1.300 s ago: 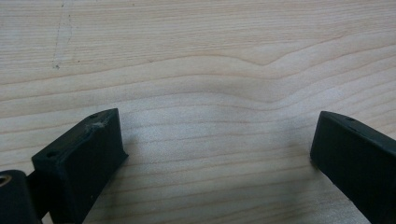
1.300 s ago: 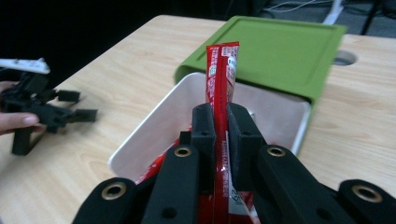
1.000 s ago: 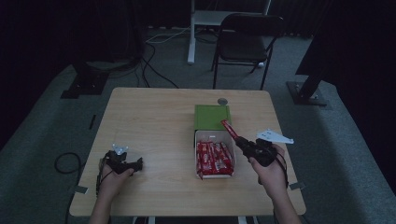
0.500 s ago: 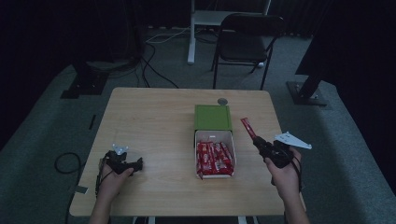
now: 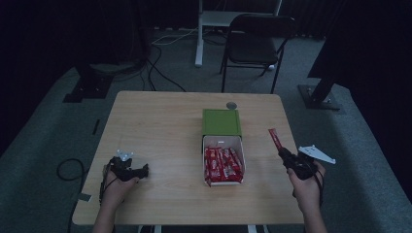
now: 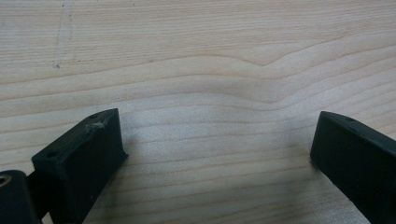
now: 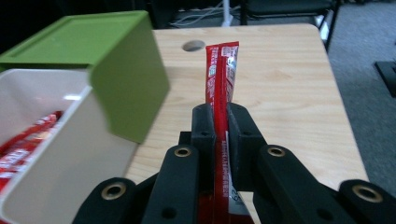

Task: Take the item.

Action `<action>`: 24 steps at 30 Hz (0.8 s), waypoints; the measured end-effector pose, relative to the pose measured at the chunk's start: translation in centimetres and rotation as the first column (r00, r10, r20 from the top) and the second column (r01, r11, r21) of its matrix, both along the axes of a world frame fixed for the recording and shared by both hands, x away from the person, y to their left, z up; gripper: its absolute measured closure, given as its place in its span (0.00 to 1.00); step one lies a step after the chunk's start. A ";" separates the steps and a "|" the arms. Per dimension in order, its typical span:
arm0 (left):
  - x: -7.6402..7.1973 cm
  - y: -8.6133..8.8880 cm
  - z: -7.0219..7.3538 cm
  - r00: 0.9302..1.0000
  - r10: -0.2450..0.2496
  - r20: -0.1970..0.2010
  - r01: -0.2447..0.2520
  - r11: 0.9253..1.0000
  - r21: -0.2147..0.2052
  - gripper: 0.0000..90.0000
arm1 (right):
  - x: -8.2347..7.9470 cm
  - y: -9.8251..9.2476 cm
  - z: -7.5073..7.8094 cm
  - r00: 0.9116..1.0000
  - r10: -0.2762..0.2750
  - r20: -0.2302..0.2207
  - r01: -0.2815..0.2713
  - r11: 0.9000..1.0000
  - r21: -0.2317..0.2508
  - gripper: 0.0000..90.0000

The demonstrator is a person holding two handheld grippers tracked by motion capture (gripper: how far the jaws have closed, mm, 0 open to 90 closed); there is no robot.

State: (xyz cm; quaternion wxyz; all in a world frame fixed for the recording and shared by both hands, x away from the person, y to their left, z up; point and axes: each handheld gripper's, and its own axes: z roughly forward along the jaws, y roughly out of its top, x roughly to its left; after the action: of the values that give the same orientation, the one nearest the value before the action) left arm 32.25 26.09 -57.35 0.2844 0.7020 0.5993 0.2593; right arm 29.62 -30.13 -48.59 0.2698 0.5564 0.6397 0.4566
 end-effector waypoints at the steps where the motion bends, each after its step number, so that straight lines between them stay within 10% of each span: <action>1: 0.0 0.0 0.0 1.000 0.000 0.000 0.000 1.000 0.000 0.04 | 0.0 -0.3 -0.3 1.000 -0.010 -0.004 0.010 1.000 0.000 0.92; 24: 0.0 0.0 0.0 1.000 0.000 0.000 0.000 1.000 0.000 0.04 | 0.1 -4.8 -6.8 0.974 -0.178 -0.142 0.178 0.984 -0.014 0.92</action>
State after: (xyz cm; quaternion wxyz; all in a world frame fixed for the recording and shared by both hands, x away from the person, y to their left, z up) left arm 32.25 26.09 -57.34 0.2845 0.7020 0.5993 0.2592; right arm 29.75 -34.88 -55.39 0.2632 0.6425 0.6052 0.3893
